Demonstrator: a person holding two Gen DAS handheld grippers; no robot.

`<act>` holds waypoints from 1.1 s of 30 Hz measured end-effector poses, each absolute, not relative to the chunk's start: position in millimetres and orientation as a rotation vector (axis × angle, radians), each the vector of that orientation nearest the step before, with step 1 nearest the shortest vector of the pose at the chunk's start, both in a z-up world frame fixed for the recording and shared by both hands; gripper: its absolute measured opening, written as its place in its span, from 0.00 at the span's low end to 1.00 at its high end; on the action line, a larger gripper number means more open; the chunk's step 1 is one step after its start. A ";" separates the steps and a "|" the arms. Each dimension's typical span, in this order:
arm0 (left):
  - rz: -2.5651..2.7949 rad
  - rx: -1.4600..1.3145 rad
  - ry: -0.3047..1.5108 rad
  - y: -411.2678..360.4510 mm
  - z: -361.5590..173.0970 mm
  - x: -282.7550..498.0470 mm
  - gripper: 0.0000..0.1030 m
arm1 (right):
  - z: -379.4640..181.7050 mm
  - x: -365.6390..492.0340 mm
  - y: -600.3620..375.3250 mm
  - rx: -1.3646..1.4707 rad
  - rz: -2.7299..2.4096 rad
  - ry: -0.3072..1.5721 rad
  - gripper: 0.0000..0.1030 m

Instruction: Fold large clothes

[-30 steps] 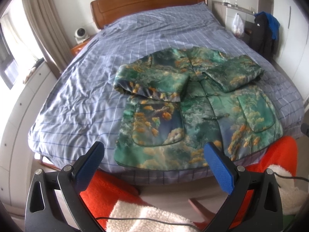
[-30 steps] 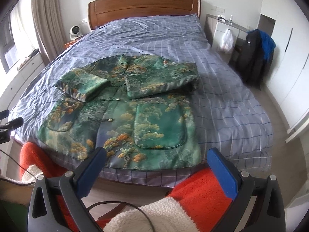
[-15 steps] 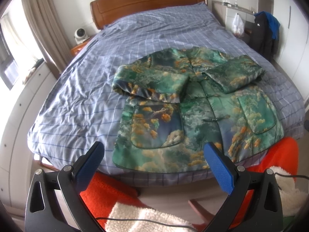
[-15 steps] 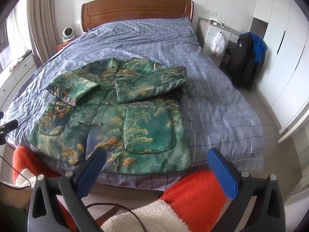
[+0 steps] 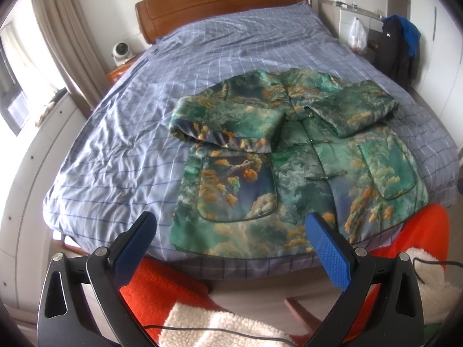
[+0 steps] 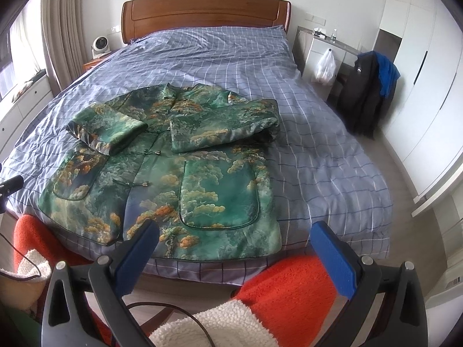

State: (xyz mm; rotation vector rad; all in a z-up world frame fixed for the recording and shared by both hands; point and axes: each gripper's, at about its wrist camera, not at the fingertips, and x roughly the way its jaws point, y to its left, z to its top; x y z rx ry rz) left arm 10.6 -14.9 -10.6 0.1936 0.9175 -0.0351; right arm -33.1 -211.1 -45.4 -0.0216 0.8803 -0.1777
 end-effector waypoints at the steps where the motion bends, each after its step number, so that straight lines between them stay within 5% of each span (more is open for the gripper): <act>1: -0.034 0.194 0.915 -14.5 -10.5 10.4 1.00 | -45.4 -33.1 -211.3 -0.020 -0.177 0.880 1.00; 33: -0.022 0.193 0.918 -12.2 -14.6 6.7 1.00 | -45.2 -34.3 -207.2 -0.039 -0.178 0.872 1.00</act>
